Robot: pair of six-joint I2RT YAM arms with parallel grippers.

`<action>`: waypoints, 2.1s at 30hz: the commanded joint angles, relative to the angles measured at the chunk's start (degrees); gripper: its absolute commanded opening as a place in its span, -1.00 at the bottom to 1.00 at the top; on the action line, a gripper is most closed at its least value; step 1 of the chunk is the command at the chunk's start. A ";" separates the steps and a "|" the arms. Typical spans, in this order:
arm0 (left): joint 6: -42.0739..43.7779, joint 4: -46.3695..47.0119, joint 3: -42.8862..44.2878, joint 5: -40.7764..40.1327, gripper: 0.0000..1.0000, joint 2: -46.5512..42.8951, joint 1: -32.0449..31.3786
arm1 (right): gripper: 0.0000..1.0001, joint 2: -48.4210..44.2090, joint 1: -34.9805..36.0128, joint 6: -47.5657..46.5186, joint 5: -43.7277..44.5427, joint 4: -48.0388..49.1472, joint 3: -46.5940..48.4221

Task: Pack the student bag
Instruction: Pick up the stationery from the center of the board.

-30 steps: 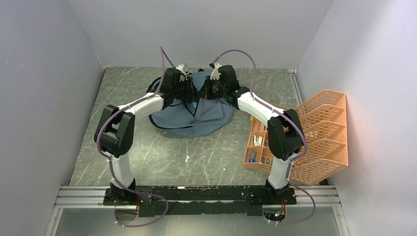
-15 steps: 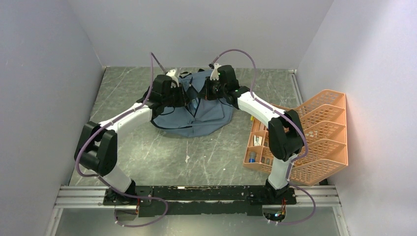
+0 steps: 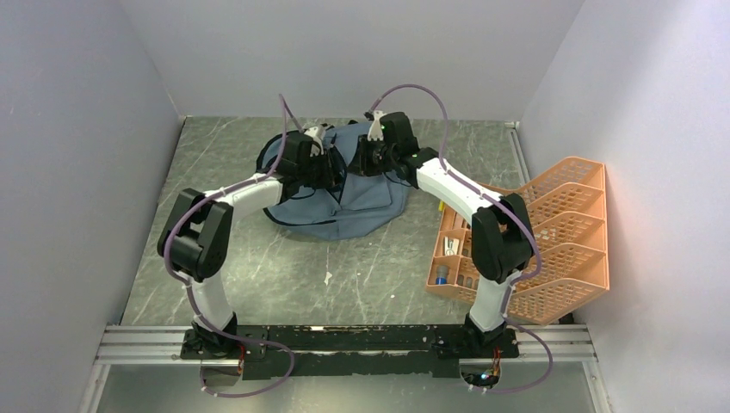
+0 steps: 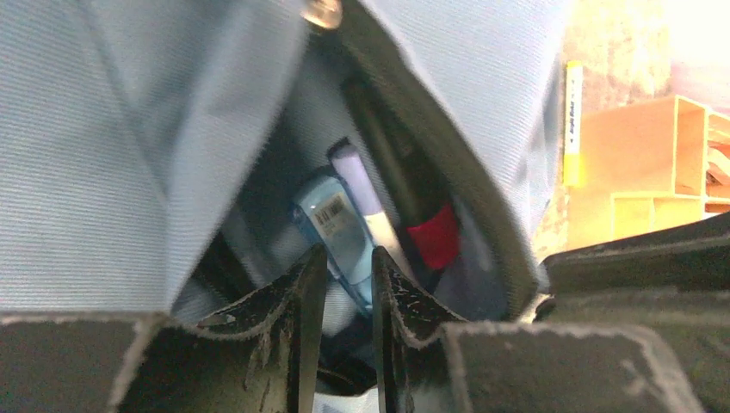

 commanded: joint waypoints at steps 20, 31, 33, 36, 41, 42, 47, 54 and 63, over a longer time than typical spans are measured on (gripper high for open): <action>0.77 0.19 4.93 4.06 -0.33 -0.12 -1.63 | -0.14 -2.72 -11.22 -4.77 33.79 -23.61 6.16; 3.72 -3.12 8.50 5.20 -0.34 3.27 -1.63 | 0.04 15.18 -18.50 -8.51 36.28 -37.99 27.99; 3.71 -3.07 7.82 5.09 -0.35 3.41 -1.64 | 0.06 17.38 -19.80 -8.81 34.95 -39.63 30.57; 4.04 -3.14 8.34 5.65 -0.35 3.75 -1.62 | 0.07 19.97 -21.64 -9.57 31.54 -41.38 33.08; 3.89 -3.14 8.61 5.89 -0.35 3.56 -1.64 | 0.08 23.90 -25.00 -10.91 26.67 -43.89 35.63; 3.88 -3.14 8.64 5.95 -0.35 3.55 -1.64 | 0.08 24.61 -25.54 -11.15 26.04 -44.35 36.12; 3.92 -4.62 8.77 5.67 -0.35 3.66 -1.64 | 0.07 27.22 -27.30 -12.85 21.39 -45.23 37.34; 3.74 -4.45 8.79 5.92 -0.36 4.05 -1.65 | 0.02 29.47 -28.35 -13.24 19.02 -45.56 36.64; 3.73 -4.61 8.90 5.67 -0.37 3.61 -1.65 | -0.18 31.45 -28.48 -12.35 20.42 -45.19 35.41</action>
